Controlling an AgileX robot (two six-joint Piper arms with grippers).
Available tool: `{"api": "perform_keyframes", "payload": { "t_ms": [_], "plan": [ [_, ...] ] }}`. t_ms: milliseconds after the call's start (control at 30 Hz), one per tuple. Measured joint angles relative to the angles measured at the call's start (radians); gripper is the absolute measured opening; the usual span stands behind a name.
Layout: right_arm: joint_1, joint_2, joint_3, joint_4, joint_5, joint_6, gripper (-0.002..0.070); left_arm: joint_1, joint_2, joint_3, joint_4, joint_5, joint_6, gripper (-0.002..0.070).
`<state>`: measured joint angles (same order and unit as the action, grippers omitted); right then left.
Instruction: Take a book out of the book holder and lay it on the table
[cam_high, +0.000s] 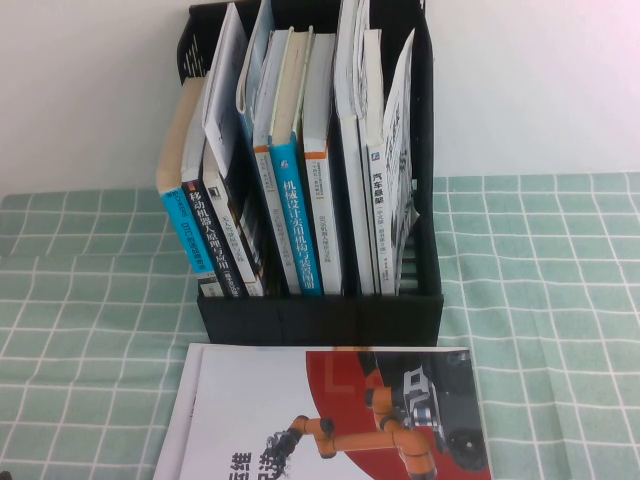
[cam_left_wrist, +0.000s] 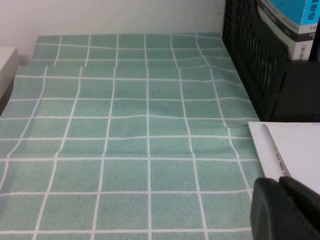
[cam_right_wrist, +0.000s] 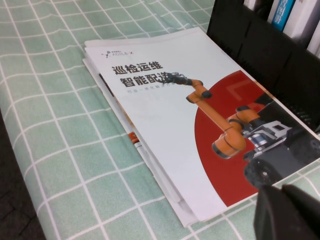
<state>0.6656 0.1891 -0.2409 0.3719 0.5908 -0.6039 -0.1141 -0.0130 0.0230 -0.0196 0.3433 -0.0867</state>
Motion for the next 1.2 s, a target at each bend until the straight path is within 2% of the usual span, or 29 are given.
{"api": "perform_keyframes", "payload": {
  "t_ms": [1200],
  "plan": [
    [0.0,0.0,0.0,0.0,0.0,0.0,-0.0002,0.002,0.0,0.0,0.0,0.0,-0.022,-0.0003]
  ]
}}
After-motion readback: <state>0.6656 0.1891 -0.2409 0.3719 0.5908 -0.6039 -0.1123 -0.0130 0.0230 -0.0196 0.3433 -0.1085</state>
